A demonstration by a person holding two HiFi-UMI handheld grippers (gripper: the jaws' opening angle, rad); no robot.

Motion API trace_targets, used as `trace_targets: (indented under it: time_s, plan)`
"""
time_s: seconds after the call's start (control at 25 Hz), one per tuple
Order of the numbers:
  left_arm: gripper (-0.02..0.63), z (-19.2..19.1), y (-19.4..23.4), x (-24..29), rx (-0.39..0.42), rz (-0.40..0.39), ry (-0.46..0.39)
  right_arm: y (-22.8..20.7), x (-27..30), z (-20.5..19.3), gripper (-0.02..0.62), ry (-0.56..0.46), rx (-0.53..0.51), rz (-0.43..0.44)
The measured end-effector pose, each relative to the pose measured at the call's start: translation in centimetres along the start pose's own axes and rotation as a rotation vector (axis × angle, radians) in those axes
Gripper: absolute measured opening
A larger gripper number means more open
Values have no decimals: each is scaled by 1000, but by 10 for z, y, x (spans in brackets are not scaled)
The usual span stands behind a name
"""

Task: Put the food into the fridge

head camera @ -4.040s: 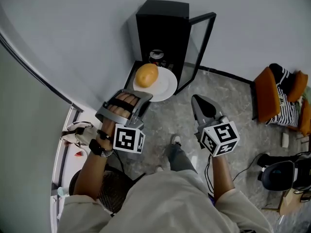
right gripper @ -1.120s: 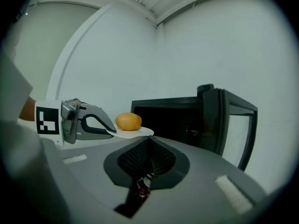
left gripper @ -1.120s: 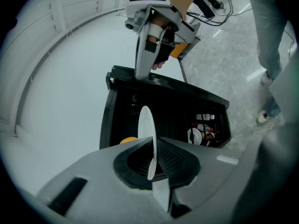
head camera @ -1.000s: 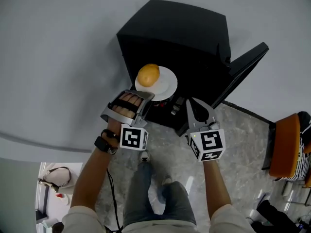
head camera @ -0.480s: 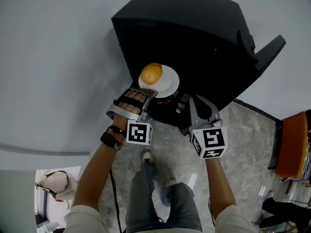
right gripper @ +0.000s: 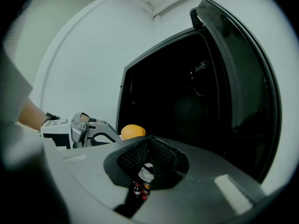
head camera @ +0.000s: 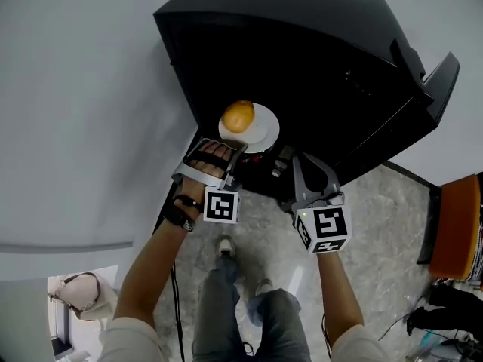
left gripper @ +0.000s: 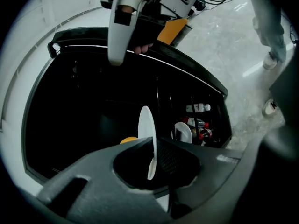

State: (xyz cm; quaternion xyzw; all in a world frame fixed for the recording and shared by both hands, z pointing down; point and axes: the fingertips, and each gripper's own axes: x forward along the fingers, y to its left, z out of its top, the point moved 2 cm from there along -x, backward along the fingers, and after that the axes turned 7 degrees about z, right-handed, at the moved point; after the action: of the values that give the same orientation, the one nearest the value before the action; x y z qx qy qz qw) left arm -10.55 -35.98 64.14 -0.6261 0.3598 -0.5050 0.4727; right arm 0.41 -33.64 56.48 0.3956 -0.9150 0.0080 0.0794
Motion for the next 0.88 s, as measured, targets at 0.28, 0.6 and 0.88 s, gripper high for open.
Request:
trace_targets:
  time_s: [0.28, 0.6, 0.88]
  plan:
    - [15, -11, -22, 29, 44, -1, 2, -4, 16, -17, 6, -6, 3, 7]
    - [16, -21, -30, 56, 66, 15, 7, -6, 36, -30, 6, 0, 21, 22]
    - [17, -21, -27, 75, 43, -17, 9, -11, 50, -32, 6, -10, 27, 17]
